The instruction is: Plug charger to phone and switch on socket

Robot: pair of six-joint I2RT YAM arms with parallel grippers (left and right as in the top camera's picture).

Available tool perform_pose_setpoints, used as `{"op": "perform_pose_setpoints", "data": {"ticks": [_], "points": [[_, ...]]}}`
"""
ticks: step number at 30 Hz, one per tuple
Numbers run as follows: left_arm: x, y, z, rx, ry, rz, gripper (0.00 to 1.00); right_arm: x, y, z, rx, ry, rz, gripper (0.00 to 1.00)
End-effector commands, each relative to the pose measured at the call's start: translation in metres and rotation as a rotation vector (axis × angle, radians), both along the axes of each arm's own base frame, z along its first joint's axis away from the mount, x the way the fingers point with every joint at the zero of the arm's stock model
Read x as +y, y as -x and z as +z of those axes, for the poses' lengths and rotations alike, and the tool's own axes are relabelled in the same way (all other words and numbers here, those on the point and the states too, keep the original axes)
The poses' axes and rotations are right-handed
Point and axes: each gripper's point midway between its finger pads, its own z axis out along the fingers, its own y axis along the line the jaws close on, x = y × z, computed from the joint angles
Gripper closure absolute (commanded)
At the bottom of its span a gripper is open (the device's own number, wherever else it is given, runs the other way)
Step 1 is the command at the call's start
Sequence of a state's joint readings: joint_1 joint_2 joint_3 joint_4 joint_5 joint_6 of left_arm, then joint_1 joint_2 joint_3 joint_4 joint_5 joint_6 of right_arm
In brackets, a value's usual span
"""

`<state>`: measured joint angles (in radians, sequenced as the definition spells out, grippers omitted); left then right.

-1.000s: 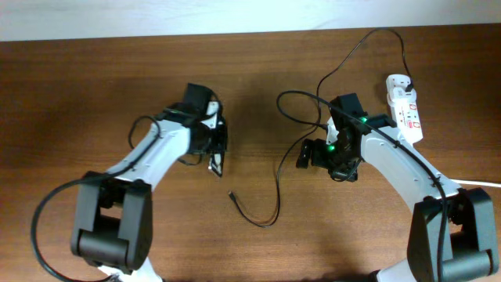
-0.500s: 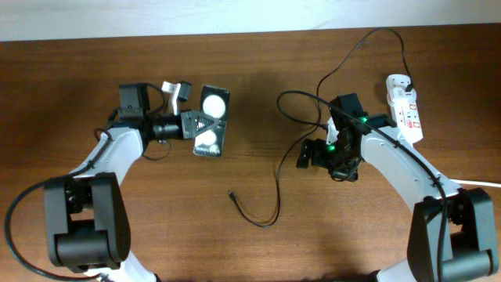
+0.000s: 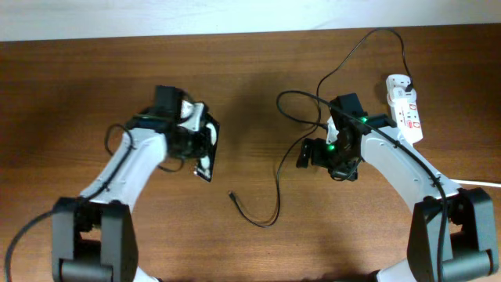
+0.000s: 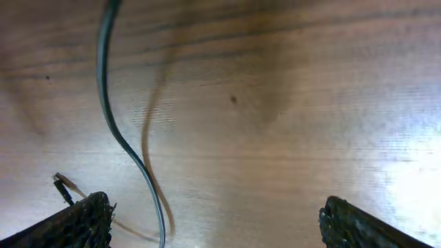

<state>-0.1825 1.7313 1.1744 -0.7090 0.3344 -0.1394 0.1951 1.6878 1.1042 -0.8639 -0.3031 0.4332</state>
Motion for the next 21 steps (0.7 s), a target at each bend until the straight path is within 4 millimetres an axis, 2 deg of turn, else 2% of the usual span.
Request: {"op": "perform_pose_setpoints", "data": {"ticks": [1,6,9,14,16,21], "points": [[0.014,-0.002,-0.006,-0.058,-0.313,0.065,1.00,0.000,-0.001,-0.003,-0.009,0.007,0.011,0.01],[0.002,0.012,-0.021,-0.024,-0.381,0.085,1.00,0.000,-0.001,-0.003,-0.011,0.008,0.011,0.02],[0.002,0.013,-0.028,-0.003,-0.384,0.095,1.00,0.000,-0.001,-0.003,-0.011,0.008,0.011,0.01],[0.006,0.022,-0.053,0.066,-0.417,0.082,0.99,0.000,-0.001,-0.003,-0.011,0.008,0.011,0.01],[0.006,0.022,-0.054,0.071,-0.419,0.081,0.86,0.000,-0.001,-0.003,-0.011,0.008,0.011,0.01],[0.006,0.022,-0.054,0.069,-0.419,0.081,0.76,0.000,-0.001,-0.003,-0.011,0.008,0.011,0.01]]}}
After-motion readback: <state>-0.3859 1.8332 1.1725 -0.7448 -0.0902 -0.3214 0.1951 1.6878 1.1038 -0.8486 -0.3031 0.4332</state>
